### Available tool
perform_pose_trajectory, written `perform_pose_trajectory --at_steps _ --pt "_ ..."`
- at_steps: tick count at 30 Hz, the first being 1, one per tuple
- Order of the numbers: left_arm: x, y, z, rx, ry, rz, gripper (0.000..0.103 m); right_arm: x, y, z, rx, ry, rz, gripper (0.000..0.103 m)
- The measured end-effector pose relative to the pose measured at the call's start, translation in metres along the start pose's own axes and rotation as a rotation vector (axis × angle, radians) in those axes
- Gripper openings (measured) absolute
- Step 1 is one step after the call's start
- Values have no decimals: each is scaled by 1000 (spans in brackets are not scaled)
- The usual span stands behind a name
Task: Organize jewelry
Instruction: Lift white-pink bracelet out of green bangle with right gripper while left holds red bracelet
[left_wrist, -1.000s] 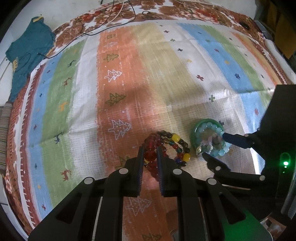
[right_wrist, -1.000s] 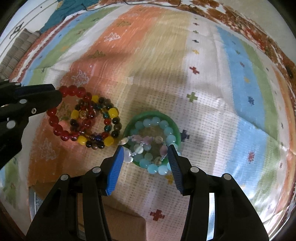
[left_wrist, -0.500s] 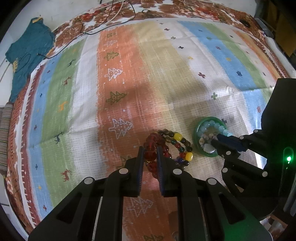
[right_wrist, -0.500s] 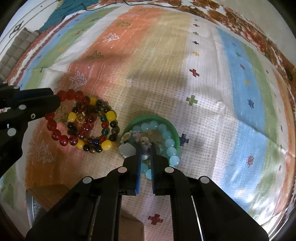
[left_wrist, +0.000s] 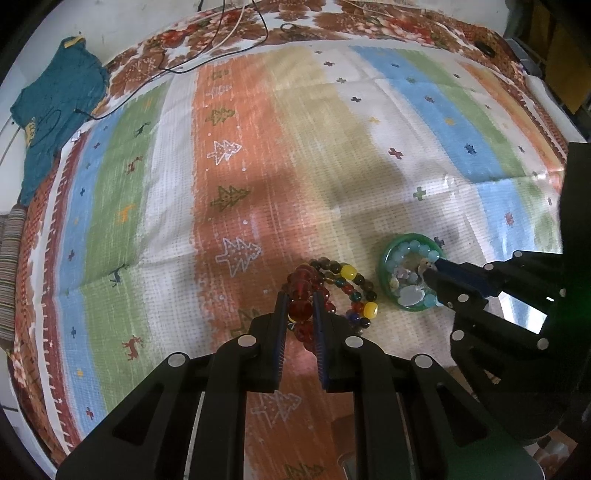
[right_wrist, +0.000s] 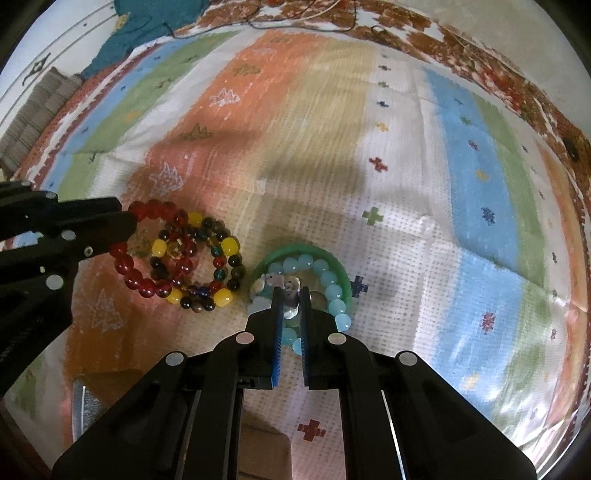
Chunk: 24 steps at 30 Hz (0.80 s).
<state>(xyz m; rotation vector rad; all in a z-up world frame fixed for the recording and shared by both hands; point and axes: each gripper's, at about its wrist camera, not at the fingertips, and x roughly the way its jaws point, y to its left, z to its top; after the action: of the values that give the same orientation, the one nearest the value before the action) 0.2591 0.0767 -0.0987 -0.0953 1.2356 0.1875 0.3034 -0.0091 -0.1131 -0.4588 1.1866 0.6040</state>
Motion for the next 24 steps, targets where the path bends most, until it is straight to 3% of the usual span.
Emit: perform_pose_trajectory --at_steps 9,24 --pt "-15 0 -5 -12 -20 -11 13 -25 -3 -2 22 -58 -1 9" --pt "-63 -18 -21 -5 -118 -37 13 -77 -2 -18 43 -189 -33 9"
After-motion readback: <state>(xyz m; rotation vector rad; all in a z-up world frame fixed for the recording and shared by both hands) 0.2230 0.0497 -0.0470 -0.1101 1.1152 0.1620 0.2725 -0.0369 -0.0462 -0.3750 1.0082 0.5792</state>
